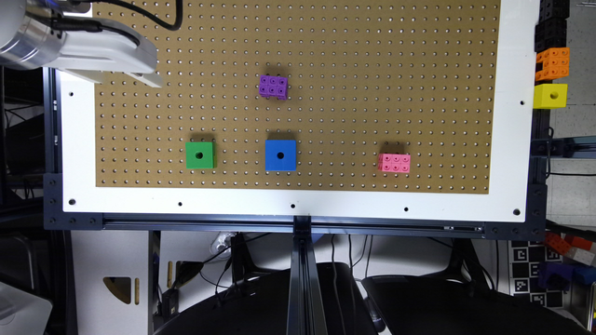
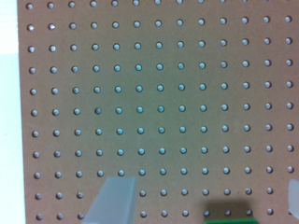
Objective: Pick up green block.
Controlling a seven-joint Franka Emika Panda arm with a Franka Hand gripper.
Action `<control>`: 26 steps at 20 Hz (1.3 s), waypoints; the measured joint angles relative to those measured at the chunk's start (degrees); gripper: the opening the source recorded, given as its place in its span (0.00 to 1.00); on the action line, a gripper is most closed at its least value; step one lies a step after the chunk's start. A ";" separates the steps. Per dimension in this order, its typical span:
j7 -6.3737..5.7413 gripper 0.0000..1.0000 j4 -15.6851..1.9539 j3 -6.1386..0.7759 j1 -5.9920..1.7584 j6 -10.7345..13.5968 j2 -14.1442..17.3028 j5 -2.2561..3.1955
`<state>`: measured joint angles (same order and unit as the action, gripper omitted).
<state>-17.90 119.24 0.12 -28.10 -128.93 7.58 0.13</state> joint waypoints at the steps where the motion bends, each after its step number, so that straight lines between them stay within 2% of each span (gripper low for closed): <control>1: 0.00 1.00 0.02 0.00 0.00 0.07 0.00 0.00; 13: 0.00 1.00 0.39 -0.13 0.01 0.08 0.00 0.02; 15: 0.00 1.00 0.36 -0.32 0.02 -0.07 0.01 0.02; 16: -0.10 1.00 0.14 -0.66 0.05 -0.25 0.08 0.00; 18: -0.57 1.00 -0.93 -1.66 0.06 -0.33 0.76 0.00; 20: -0.85 1.00 -2.12 -2.21 0.06 -0.35 1.73 0.00; 26: -0.91 1.00 -6.06 -2.66 0.07 -0.34 5.19 0.00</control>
<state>-18.81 113.18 -2.54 -28.03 -129.28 12.76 0.13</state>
